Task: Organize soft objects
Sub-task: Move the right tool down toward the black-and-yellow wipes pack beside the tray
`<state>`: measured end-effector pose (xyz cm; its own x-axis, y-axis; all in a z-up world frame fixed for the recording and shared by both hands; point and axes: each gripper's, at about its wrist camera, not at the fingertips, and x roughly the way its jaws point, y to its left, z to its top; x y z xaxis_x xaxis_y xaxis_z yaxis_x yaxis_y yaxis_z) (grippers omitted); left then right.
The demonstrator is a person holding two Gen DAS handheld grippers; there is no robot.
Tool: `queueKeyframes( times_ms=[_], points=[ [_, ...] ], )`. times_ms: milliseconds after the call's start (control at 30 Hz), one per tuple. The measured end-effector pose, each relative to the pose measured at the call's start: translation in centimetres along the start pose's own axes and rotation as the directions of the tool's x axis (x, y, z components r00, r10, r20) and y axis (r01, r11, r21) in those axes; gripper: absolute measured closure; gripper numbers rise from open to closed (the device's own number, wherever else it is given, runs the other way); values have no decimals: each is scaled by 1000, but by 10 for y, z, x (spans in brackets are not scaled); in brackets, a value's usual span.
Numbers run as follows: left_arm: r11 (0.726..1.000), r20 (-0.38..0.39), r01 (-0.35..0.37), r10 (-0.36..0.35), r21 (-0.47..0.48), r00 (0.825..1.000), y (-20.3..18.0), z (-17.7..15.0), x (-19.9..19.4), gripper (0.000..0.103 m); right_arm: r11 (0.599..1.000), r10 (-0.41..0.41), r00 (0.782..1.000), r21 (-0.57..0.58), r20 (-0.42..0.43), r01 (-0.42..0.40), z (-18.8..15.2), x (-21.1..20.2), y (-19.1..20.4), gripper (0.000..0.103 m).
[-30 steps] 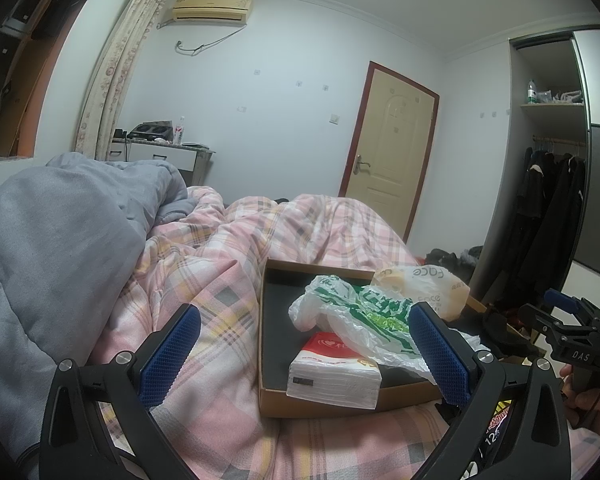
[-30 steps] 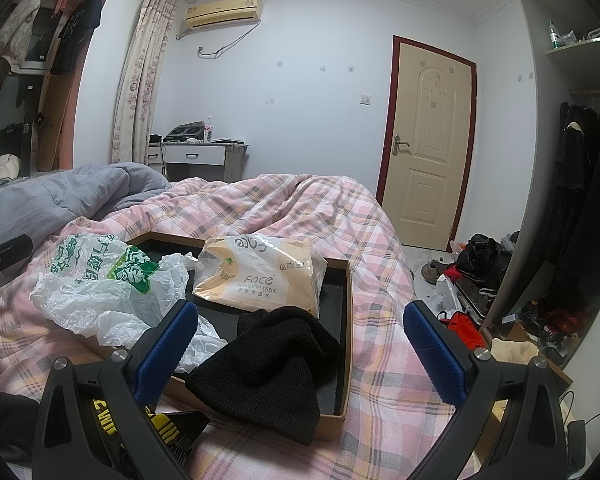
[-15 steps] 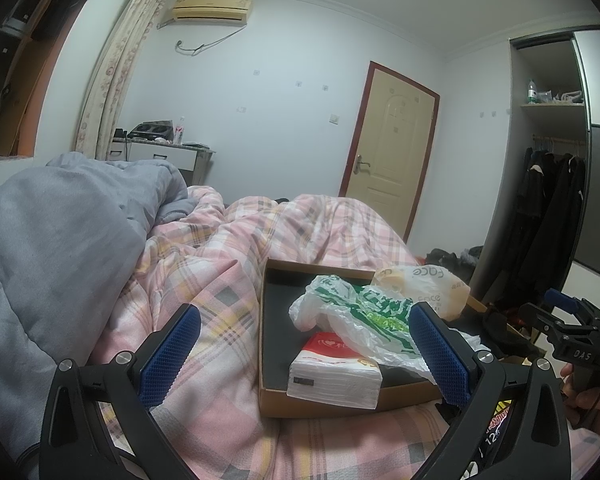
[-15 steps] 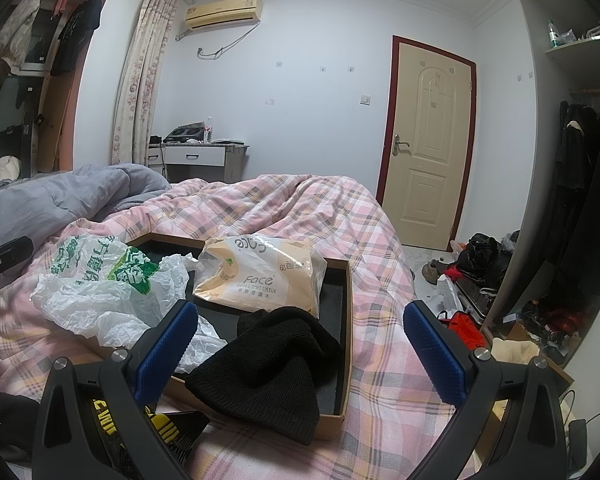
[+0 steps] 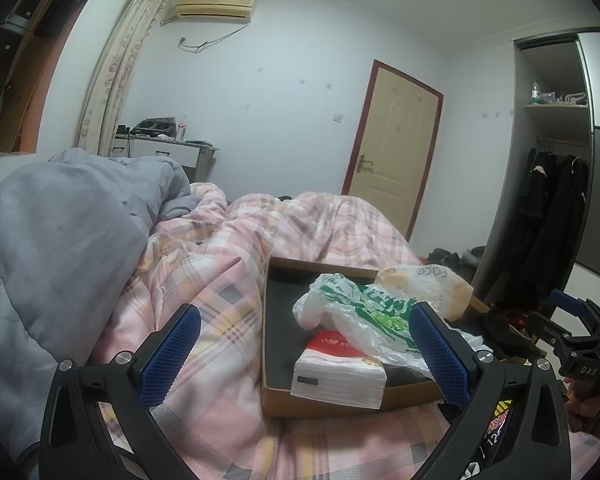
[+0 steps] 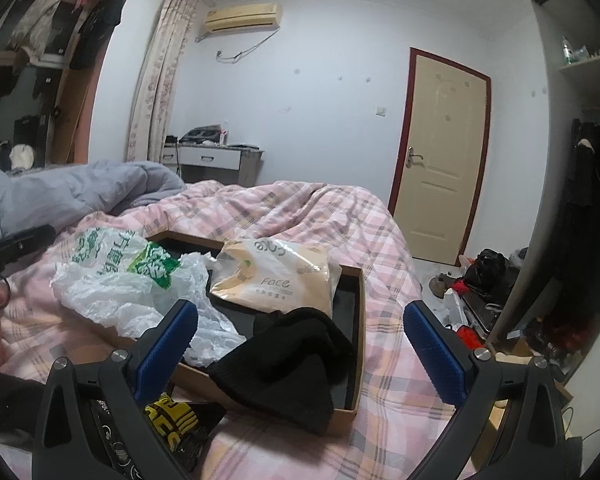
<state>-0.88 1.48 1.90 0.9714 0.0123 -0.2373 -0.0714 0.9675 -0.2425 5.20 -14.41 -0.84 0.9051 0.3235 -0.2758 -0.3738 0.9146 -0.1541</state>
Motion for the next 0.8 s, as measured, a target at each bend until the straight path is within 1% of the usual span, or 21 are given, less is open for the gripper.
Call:
queueKeyframes(
  times_ms=[800],
  points=[
    [1000, -10, -12, 12, -10, 1000, 2, -1, 2, 0, 1000, 1, 1000, 20, -19, -1, -2, 1, -3, 1]
  ],
)
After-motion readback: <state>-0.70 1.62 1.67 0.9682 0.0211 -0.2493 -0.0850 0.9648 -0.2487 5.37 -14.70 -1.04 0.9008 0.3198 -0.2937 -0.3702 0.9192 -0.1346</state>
